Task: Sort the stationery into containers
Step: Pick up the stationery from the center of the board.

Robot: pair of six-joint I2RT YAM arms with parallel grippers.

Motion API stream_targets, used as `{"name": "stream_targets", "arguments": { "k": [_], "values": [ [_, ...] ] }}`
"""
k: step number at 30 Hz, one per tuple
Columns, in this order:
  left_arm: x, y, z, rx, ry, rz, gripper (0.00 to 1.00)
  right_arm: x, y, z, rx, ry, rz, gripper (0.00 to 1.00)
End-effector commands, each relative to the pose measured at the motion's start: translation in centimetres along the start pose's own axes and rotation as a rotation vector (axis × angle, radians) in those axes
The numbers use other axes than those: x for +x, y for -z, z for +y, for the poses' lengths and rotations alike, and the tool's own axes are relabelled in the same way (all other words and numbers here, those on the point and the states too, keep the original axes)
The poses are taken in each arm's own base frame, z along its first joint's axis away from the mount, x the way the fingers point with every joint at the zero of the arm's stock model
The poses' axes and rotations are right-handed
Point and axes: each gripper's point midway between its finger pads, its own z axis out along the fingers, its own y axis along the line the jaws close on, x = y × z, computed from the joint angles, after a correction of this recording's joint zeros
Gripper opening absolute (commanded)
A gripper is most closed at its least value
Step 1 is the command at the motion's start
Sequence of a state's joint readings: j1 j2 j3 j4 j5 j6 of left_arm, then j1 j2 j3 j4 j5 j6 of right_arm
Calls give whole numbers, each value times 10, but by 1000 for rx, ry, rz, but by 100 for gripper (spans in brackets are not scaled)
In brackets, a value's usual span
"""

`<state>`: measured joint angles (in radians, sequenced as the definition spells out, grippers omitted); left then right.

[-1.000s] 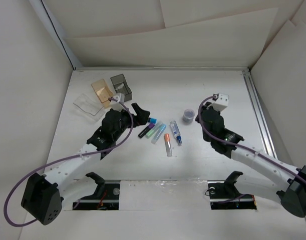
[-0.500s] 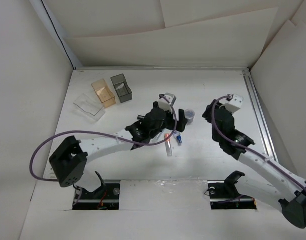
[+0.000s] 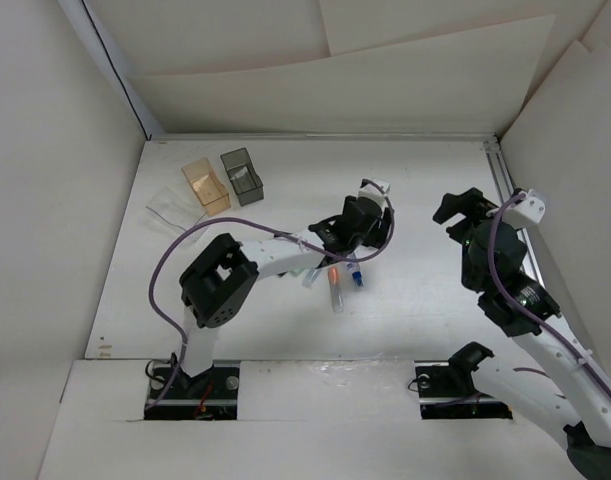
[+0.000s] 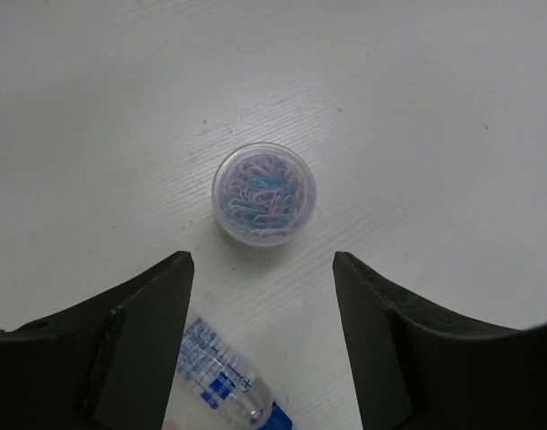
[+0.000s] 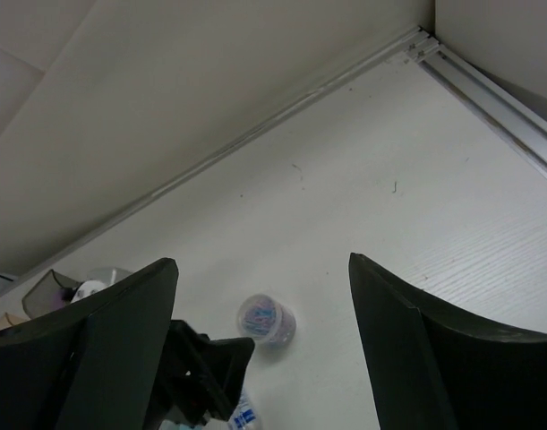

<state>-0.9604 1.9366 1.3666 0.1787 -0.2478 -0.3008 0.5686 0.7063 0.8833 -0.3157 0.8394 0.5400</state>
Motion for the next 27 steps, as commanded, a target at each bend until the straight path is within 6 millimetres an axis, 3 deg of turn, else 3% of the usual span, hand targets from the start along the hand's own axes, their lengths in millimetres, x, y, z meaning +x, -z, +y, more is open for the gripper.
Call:
{"name": "stream_targets", "arguments": {
  "k": [1, 4, 5, 20, 26, 27],
  "values": [
    [-19, -7, -2, -50, -34, -10, 63, -11, 4, 6, -31, 12, 3, 83],
    [-2, -19, -1, -58, -59, 37, 63, -2, 1, 9, -48, 19, 21, 83],
    [-7, -21, -3, -54, -64, 26, 63, -3, 0, 10, -54, 21, 16, 83],
    [10, -64, -5, -95, -104, 76, 66, 4, -1, 20, -116, 44, 31, 88],
    [9, -67, -5, -101, -100, 62, 51, 5, 0, 21, -124, 44, 36, 88],
    [9, -67, -3, -110, -101, 59, 37, 5, 0, 21, -124, 44, 36, 88]
  ]
}}
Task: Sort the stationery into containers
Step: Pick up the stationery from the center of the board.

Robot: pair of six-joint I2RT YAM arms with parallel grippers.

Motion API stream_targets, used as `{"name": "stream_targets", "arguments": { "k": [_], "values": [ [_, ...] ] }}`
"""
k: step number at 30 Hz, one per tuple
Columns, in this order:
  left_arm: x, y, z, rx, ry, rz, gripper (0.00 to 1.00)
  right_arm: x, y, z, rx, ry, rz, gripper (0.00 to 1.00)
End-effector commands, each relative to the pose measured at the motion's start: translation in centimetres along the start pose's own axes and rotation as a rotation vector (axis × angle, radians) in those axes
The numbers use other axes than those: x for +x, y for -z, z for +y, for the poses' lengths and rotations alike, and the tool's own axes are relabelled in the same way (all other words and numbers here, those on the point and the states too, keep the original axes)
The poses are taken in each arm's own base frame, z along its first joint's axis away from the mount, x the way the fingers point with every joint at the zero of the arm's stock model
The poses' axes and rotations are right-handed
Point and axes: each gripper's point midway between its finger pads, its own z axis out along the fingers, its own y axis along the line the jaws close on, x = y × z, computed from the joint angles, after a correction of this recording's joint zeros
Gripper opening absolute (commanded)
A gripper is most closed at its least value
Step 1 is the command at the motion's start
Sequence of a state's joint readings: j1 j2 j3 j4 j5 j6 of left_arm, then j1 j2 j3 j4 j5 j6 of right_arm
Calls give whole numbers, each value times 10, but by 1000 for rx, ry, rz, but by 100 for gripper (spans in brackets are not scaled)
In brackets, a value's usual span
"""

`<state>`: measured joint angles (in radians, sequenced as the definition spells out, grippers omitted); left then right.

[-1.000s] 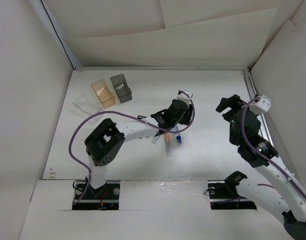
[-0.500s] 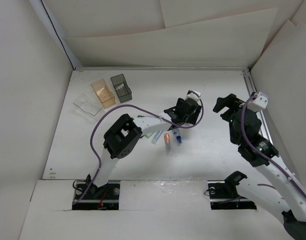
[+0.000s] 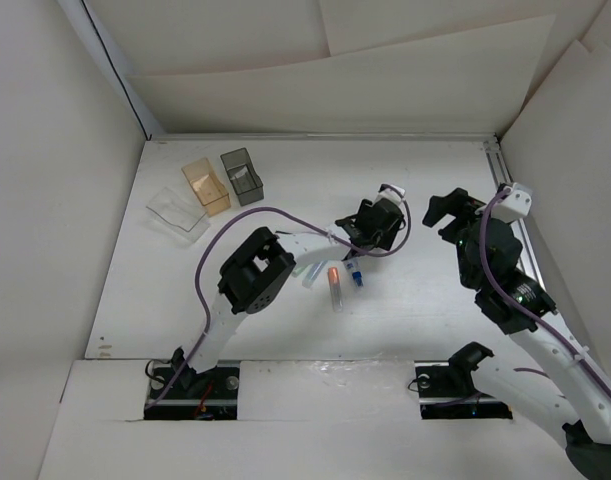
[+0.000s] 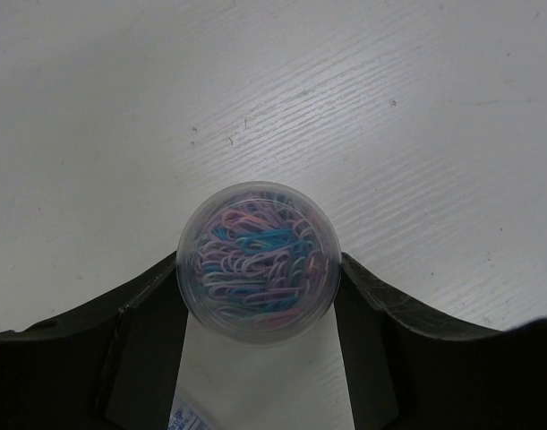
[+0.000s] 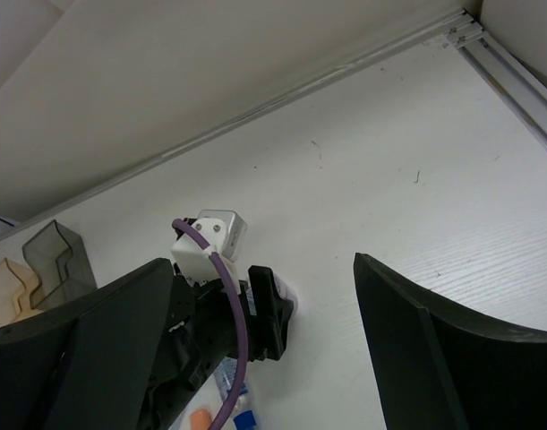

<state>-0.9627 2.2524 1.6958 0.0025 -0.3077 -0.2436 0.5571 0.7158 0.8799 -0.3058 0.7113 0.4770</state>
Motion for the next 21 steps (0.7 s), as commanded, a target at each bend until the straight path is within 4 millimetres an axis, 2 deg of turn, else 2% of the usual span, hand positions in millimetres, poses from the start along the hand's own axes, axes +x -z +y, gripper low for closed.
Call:
{"name": "stream_targets", "arguments": {
  "k": [1, 2, 4, 5, 6, 7, 8, 9, 11, 12, 15, 16, 18, 19, 20, 21],
  "values": [
    [-29, 7, -2, -18, 13, -70, 31, -8, -1, 6, -25, -18, -28, 88],
    [-27, 10, 0, -17, 14, -73, 27, -8, -1, 6, -25, -18, -28, 88],
    [-38, 20, 0, -4, 44, -112, 22, -8, -1, 6, -25, -18, -28, 88],
    [-55, 35, 0, 9, 60, -151, 22, -9, -1, 4, -15, -18, -33, 88],
    [-55, 42, 2, 13, 82, -157, 22, -9, -1, 4, -15, -18, -33, 88],
    [-64, 50, 3, 35, 104, -174, 22, -9, -1, 4, -15, -18, -33, 88],
    [-72, 57, 8, 42, 122, -185, 22, -12, 0, 5, -16, -19, -34, 88],
    [-87, 72, 19, 46, 155, -219, 22, -15, 1, 6, -19, -25, -40, 88],
    [-102, 88, 30, 51, 190, -253, 22, -14, -1, 5, -7, -19, -38, 88],
    [-119, 104, 43, 47, 226, -292, 22, -14, -1, 5, -7, -19, -38, 88],
    [-122, 120, 68, 19, 273, -299, 22, -9, -5, 9, -19, -18, -31, 88],
    [-126, 133, 86, 2, 300, -316, 22, -4, -8, 9, -15, -11, -24, 88],
    [-129, 147, 105, -17, 338, -337, 22, 4, -14, 18, -47, -12, -9, 88],
    [-139, 164, 126, -38, 382, -372, 22, 7, -17, 22, -59, -11, -2, 88],
    [-128, 167, 140, -64, 400, -353, 22, 17, -23, 26, -60, 6, 22, 88],
    [-129, 174, 156, -93, 429, -370, 23, 23, -26, 33, -84, 11, 42, 88]
  ]
}}
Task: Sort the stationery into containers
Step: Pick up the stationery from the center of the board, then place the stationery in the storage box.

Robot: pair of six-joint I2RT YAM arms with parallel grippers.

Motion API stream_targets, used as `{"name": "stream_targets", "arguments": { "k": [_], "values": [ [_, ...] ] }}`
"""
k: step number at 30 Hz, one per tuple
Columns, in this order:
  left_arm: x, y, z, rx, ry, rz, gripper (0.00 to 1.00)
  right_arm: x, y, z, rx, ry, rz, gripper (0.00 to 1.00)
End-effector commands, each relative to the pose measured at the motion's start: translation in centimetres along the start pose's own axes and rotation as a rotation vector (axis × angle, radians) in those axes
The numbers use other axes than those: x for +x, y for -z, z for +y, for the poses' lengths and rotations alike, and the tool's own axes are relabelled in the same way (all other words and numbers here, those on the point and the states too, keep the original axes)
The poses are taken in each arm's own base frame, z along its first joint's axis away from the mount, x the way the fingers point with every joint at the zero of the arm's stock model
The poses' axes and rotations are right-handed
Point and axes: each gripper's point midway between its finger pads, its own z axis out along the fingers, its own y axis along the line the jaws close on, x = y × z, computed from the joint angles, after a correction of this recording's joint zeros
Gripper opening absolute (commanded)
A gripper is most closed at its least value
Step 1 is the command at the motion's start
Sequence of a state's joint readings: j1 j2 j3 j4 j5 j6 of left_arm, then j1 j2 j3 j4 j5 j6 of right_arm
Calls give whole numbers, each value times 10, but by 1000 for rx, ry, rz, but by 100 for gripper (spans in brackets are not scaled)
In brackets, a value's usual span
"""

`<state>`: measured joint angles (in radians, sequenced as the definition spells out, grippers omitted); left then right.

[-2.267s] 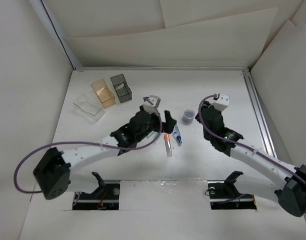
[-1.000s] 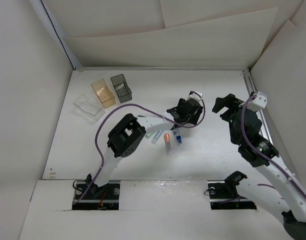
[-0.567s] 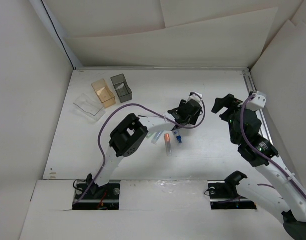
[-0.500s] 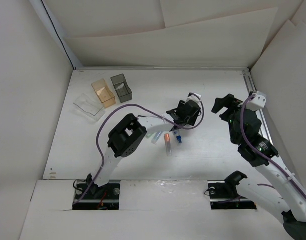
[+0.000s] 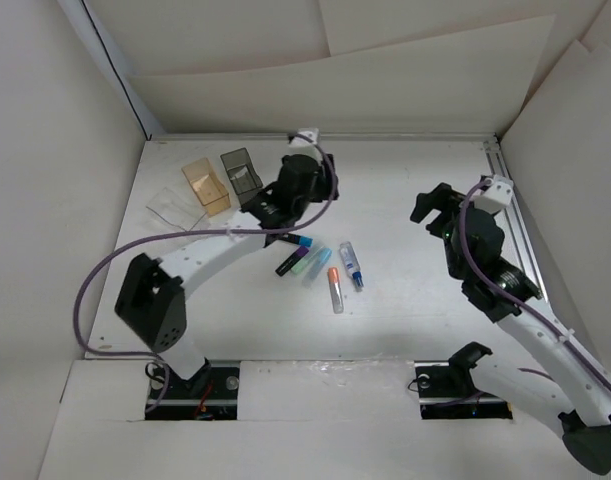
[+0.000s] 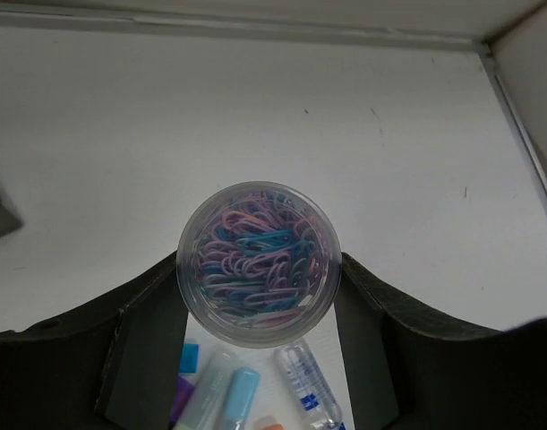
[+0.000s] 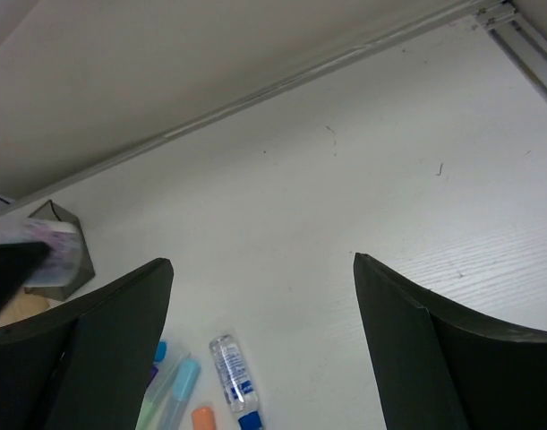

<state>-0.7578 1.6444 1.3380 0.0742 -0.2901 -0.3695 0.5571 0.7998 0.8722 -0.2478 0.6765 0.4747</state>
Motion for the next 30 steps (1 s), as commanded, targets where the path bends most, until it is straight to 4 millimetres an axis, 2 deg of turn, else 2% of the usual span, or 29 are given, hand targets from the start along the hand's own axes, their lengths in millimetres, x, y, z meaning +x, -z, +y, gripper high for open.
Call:
{"name": "stream_targets", "arguments": {
  "k": [1, 2, 4, 5, 6, 8, 9, 11, 12, 13, 14, 15, 16, 18, 19, 24, 25, 26, 30],
  "values": [
    [-32, 24, 39, -64, 119, -83, 24, 11, -14, 22, -70, 1, 24, 88],
    [-42, 35, 67, -112, 166, -108, 24, 21, -22, 26, -71, 6, 45, 88],
    [-52, 49, 103, -210, 192, -146, 26, 27, -28, 35, -97, 5, 58, 88],
    [-66, 62, 126, -263, 226, -189, 27, 39, -31, 34, -98, 18, 80, 88],
    [-62, 68, 142, -309, 226, -176, 27, 44, -33, 35, -104, 11, 88, 88],
    [-70, 80, 168, -387, 247, -203, 27, 56, -33, 39, -128, 18, 111, 88],
    [-73, 89, 190, -442, 260, -204, 27, 62, -34, 39, -134, 11, 118, 88],
    [-77, 98, 211, -490, 287, -223, 27, 68, -32, 43, -161, 9, 126, 88],
    [-77, 105, 231, -529, 315, -230, 27, 72, -34, 43, -157, 15, 134, 88],
    [-72, 107, 243, -563, 320, -219, 27, 72, -33, 44, -164, 15, 139, 88],
    [-76, 112, 250, -572, 341, -234, 27, 75, -31, 49, -182, 16, 147, 88],
    [-70, 114, 262, -603, 357, -225, 27, 76, -29, 52, -192, 18, 152, 88],
    [-64, 118, 282, -656, 378, -216, 27, 74, -29, 53, -196, 13, 145, 88],
    [-51, 117, 300, -691, 394, -178, 27, 75, -28, 54, -196, 14, 144, 88],
    [-44, 118, 317, -736, 414, -162, 27, 75, -28, 54, -196, 14, 144, 88],
    [-20, 110, 356, -863, 421, -105, 27, 75, -28, 54, -197, 24, 143, 88],
    [-20, 108, 359, -875, 419, -103, 28, 75, -28, 54, -197, 24, 143, 88],
    [-9, 102, 363, -887, 417, -73, 28, 76, -26, 56, -205, 25, 146, 88],
    [-12, 88, 376, -919, 415, -64, 28, 77, -25, 54, -206, 24, 145, 88]
  ]
}}
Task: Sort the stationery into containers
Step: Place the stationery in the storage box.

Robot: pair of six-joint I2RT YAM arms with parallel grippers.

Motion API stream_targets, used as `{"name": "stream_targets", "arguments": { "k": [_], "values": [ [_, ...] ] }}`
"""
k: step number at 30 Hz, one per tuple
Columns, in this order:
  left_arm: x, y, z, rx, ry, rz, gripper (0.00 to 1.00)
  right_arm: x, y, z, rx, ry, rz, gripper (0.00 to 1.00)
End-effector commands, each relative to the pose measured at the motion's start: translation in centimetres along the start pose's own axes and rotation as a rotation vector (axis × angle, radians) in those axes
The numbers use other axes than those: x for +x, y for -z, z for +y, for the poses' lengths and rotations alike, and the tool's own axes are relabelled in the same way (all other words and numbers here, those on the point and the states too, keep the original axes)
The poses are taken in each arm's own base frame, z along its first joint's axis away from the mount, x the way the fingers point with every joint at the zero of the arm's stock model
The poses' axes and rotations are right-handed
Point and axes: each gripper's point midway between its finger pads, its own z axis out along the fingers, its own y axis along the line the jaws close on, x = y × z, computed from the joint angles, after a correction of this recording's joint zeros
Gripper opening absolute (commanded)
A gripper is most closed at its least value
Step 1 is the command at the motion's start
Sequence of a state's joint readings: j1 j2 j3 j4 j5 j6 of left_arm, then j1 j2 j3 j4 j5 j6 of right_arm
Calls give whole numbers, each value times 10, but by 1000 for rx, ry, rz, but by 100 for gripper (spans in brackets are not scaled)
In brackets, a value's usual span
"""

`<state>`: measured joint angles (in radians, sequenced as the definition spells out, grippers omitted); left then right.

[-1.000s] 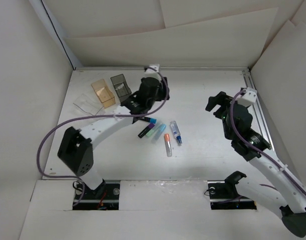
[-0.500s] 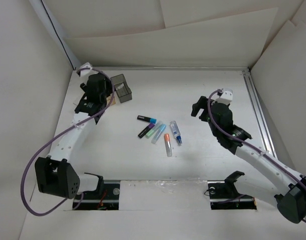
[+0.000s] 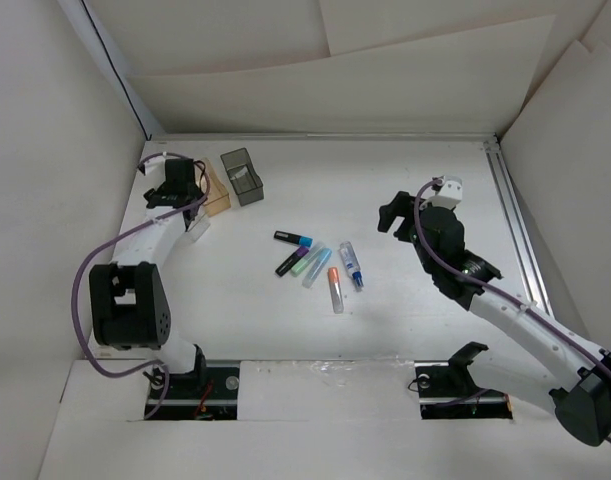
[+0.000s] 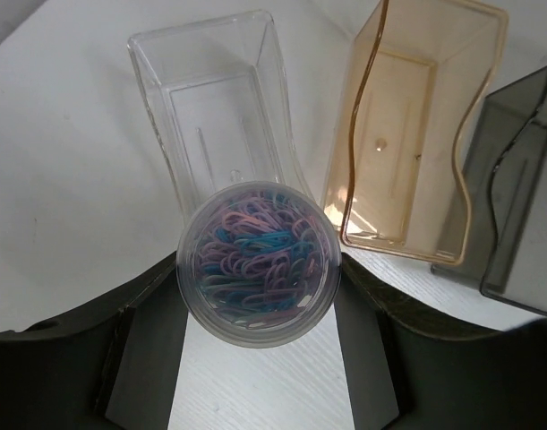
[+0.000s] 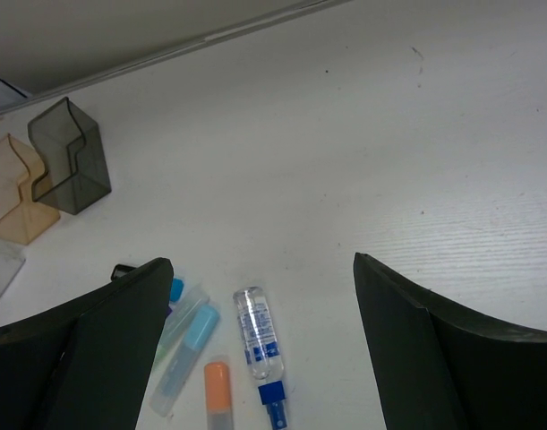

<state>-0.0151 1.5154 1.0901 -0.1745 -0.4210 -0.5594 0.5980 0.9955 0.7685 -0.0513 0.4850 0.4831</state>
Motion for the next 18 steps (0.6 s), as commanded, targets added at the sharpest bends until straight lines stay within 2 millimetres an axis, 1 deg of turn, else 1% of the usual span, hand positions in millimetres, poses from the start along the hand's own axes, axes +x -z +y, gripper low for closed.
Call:
{"name": "stream_targets", "arguments": {
  "k": [1, 2, 3, 4, 7, 8, 9, 12, 14, 15, 16, 18],
  "values": [
    [-32, -4, -13, 1, 48, -71, 28, -11, 3, 11, -44, -25, -40, 88],
    [-34, -9, -9, -22, 46, -67, 28, -11, 3, 11, -44, -25, -40, 88],
    [-35, -18, -8, -36, 47, -62, 30, -11, 3, 11, -43, -15, -41, 88],
    [-33, -20, -8, -42, 32, -54, 30, -11, 3, 11, -43, -15, -41, 88],
    [-38, -28, -6, -69, 24, -64, 30, -11, 3, 11, -43, -15, -41, 88],
    [-44, -27, -8, -63, 22, -74, 30, -11, 3, 11, -43, -15, -41, 88],
    [-44, -27, -8, -63, 22, -74, 30, -11, 3, 11, -43, -15, -41, 88],
    [-51, -37, -3, -92, 12, -76, 30, -11, 3, 11, -43, -15, -41, 88],
    [-49, -41, -4, -96, 0, -70, 31, -11, 3, 11, -43, -15, -41, 88],
    [-55, -40, -3, -106, 2, -83, 31, -13, 5, 11, -47, -20, -48, 88],
    [-50, -44, -2, -113, -5, -72, 32, -14, 5, 10, -39, -20, -52, 88],
    [-51, -47, -1, -126, -16, -77, 32, -14, 5, 10, -39, -20, -52, 88]
  ]
}}
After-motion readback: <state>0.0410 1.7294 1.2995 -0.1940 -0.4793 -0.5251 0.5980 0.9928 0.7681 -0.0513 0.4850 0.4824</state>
